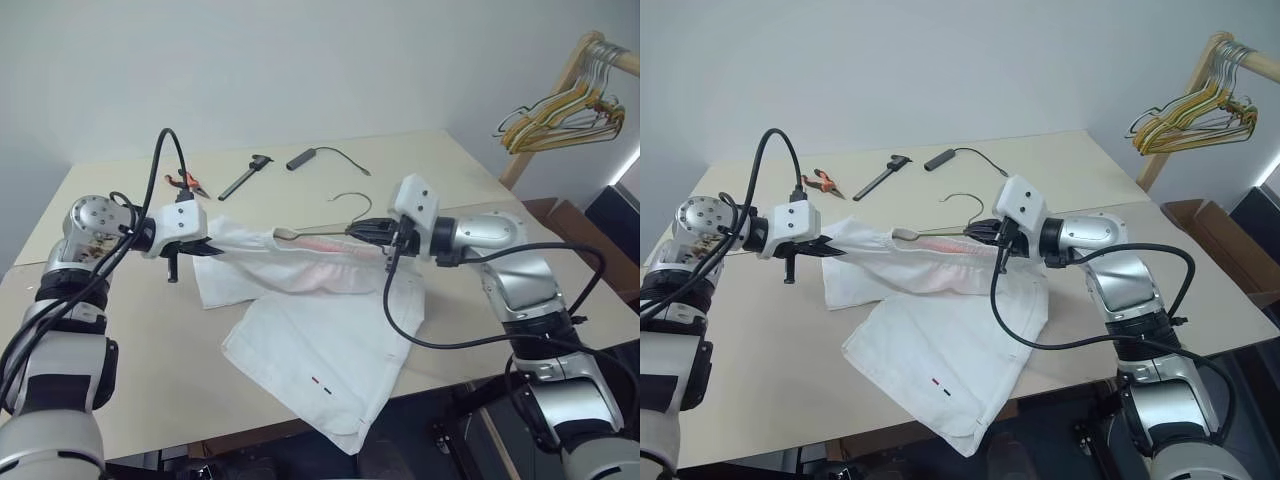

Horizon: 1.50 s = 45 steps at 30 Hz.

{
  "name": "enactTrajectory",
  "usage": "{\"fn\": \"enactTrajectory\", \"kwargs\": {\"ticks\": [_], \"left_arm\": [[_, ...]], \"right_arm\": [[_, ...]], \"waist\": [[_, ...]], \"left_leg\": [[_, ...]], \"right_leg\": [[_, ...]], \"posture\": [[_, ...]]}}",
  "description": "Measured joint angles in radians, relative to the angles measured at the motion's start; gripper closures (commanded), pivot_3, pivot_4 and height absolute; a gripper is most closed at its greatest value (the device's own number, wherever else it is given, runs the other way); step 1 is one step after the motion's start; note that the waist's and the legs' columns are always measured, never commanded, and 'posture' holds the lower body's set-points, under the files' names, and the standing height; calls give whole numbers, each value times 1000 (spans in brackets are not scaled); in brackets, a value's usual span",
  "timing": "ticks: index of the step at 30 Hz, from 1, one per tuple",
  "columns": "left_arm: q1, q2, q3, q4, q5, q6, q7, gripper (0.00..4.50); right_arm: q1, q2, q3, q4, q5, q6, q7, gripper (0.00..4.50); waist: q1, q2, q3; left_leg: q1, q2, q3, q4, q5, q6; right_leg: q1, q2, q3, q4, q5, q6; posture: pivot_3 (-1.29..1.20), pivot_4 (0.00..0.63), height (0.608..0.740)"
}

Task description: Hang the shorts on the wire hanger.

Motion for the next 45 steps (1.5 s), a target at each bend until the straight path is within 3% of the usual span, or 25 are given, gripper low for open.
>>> {"fn": "enactTrajectory", "kwargs": {"ticks": [9,18,21,25,33,36,40,43,45], "left_arm": [[5,-14,27,-11,-23,34,28,4492],[5,7,27,-15,-21,37,-1,4492],[7,6,24,-33,-21,48,-20,3881],[14,-6,19,-61,-21,59,-38,2661],[14,-6,36,-98,-45,38,-14,2661],[16,49,59,-222,-168,80,-170,2661],[44,98,42,-422,-392,191,-262,2661],[39,14,30,-434,-401,219,-254,2661],[-5,-63,-17,-349,-307,201,-182,2661]], "right_arm": [[59,82,-6,-58,50,48,-48,4500],[88,24,-5,-47,11,43,-49,4500],[68,17,-8,-47,12,43,-45,4500],[25,10,-9,-49,24,49,-34,4500],[-40,-9,-3,-67,32,104,1,4500],[-68,-20,11,-65,27,133,4,4500],[-120,-23,21,-40,19,159,13,4500],[-166,-21,25,-26,19,162,23,4500],[-193,-17,29,-20,20,163,30,4500]], "waist": [[1,0,0],[4,0,0],[2,0,0],[1,0,0],[-1,0,0],[-5,0,0],[-12,0,0],[-4,1,-1],[1,0,-2]], "left_leg": [[0,0,0,0,0,0],[0,0,0,0,0,0],[0,0,0,0,0,0],[0,0,0,0,0,0],[0,0,0,0,0,0],[-2,1,1,0,0,0],[-3,0,0,1,0,0],[-3,-1,0,3,0,0],[-3,-1,1,6,0,0]], "right_leg": [[0,0,0,0,0,0],[0,0,0,0,0,0],[0,0,0,0,0,0],[0,0,0,0,0,0],[-1,0,0,0,0,0],[-4,0,0,1,0,0],[-8,-1,1,9,0,0],[-7,-1,1,9,0,0],[-6,-1,1,8,0,0]], "posture": [[-78,15,740],[-84,17,740],[-88,17,740],[-93,18,740],[-113,18,740],[-116,13,740],[-118,4,740],[-120,0,740],[-123,0,740]]}}
